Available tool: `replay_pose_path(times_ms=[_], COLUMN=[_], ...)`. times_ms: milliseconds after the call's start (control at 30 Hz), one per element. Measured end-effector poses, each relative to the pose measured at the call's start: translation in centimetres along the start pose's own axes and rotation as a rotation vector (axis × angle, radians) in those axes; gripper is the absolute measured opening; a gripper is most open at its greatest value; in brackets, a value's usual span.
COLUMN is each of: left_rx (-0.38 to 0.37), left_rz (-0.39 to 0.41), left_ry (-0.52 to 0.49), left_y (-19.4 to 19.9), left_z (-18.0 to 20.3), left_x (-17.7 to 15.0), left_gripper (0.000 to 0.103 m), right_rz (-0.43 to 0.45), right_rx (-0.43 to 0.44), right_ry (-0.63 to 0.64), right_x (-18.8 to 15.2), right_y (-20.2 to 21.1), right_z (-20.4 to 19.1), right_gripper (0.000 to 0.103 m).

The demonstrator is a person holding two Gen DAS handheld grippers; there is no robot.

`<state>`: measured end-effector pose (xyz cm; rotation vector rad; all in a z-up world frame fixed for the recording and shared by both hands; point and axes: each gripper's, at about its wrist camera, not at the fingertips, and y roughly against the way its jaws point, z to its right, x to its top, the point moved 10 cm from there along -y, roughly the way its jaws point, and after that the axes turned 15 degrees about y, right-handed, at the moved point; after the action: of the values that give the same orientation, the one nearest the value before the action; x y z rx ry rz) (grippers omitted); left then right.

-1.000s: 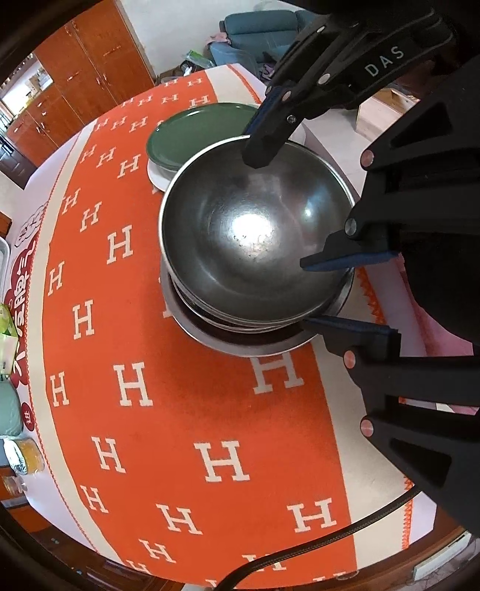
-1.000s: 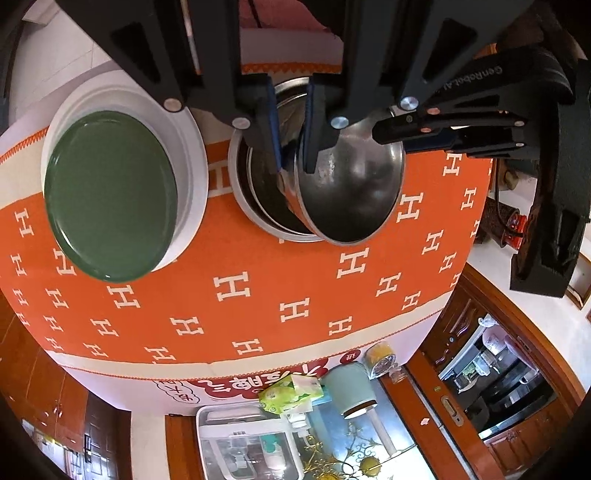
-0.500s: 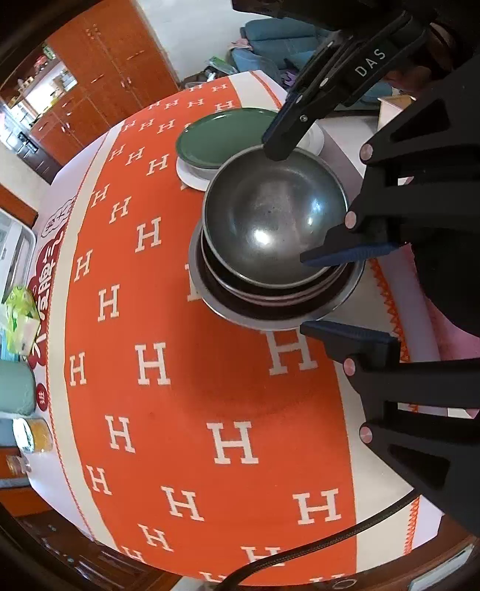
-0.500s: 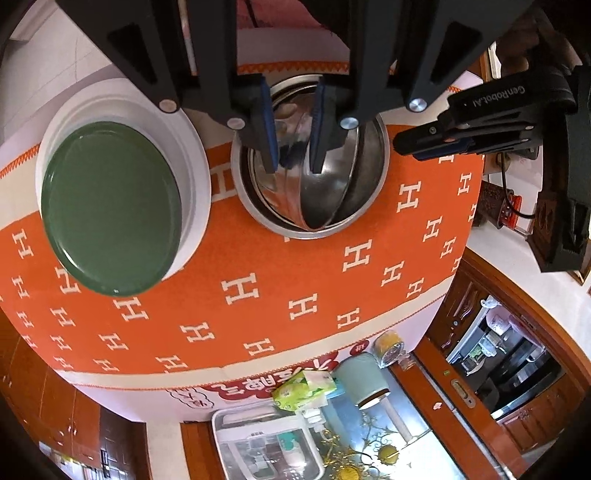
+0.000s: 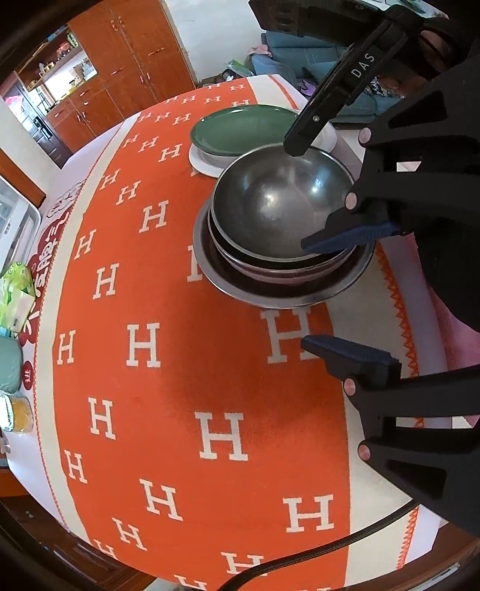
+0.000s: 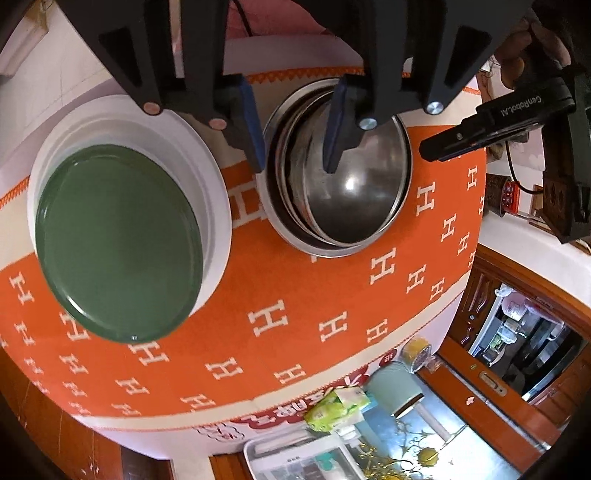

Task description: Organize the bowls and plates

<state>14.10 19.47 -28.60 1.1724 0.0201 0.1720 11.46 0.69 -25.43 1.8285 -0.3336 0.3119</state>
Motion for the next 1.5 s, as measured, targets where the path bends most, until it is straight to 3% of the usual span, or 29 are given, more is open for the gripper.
replay_pose_path(times_ms=[600,1067,1500], left_rx=[-0.021,-0.024,-0.061], left_rz=[-0.140,-0.224,-0.225], left_ry=[0.004,-0.039,-0.065], left_y=[-4.5,-7.3,-7.2], left_z=[0.8,1.8,2.2], left_x=[0.2,-0.3,-0.8], left_gripper=[0.049,0.049,0.038], right_rz=[-0.097,-0.112,-0.073], right_rx=[0.082,0.123,0.120], right_ry=[-0.086,-0.123,-0.104], right_x=[-0.8,-1.6,-2.4], right_y=[-3.3,-4.6,-4.1], right_z=[0.9,1.2,0.4], right_gripper=[0.035,0.035,0.029])
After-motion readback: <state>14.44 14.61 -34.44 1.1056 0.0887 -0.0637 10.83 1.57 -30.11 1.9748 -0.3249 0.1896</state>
